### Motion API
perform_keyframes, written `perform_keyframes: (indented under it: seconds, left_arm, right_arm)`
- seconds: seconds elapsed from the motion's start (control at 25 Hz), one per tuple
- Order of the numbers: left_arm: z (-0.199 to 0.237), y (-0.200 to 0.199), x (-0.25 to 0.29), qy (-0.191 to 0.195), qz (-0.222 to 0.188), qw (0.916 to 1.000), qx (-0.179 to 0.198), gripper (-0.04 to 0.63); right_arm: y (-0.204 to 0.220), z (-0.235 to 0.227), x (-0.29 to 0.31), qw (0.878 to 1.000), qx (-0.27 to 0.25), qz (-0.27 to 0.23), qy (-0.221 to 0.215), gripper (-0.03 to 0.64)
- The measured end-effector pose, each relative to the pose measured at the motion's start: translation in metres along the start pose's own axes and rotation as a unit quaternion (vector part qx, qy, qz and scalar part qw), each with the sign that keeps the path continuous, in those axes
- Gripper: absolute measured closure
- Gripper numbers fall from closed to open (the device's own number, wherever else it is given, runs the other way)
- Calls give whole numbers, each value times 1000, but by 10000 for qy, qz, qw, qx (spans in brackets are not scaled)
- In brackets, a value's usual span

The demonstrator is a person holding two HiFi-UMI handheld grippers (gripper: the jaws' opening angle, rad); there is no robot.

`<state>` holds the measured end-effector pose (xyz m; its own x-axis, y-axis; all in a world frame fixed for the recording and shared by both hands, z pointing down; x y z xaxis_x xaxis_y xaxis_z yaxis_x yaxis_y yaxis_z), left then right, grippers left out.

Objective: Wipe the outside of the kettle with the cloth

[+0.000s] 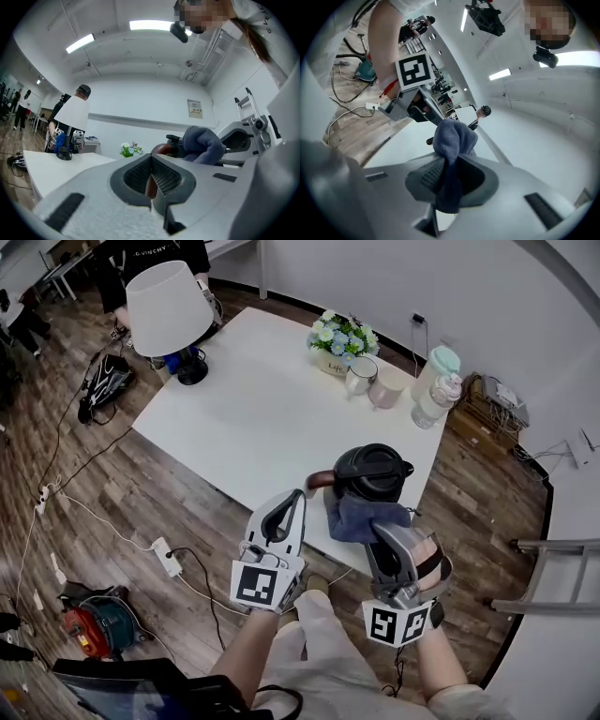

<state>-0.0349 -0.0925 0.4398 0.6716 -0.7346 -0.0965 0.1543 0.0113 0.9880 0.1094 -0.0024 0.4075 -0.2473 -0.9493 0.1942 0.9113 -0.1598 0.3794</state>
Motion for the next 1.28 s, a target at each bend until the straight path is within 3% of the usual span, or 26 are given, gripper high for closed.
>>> perform_keyframes:
  seconds: [0.44,0.68,0.96,1.04,1.12,1.28]
  left_arm:
    - [8,15,-2,-47,109,9999,86,588]
    - [10,17,5,-104,82,9999,-54,588]
    - [2,19,10,-59,93,9999,-74,588]
    - [0,18,10,-54,126,9998,-109,588]
    - [0,19,8,-40,147,9999,-5,588]
    - [4,20,6,-42,198,9997,128,588]
  right_arm:
    - [19,67,16,9949,62,142,-996,561]
    - [30,91,25,9879,181,263,-1517,561]
    - [42,117,32,9693,-12,497,-2409,561]
    - [42,112,31,9629,386,370,-2646,561]
    - [35,91,23,9553,1297,13,-2658,561]
    - [17,22,-10,9261,2959,-836,-2188,561]
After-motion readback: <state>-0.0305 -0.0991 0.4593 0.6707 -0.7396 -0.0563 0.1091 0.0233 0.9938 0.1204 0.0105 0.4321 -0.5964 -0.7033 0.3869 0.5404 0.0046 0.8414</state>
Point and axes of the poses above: the fingertips, and each gripper's own axes: x forward along the fingers, z to its left, y out of its underside, the point moved 6 cm from there along -x, backward along the fingers, and after that the axes turned 2 degrees about y, right-handed, at the moved point
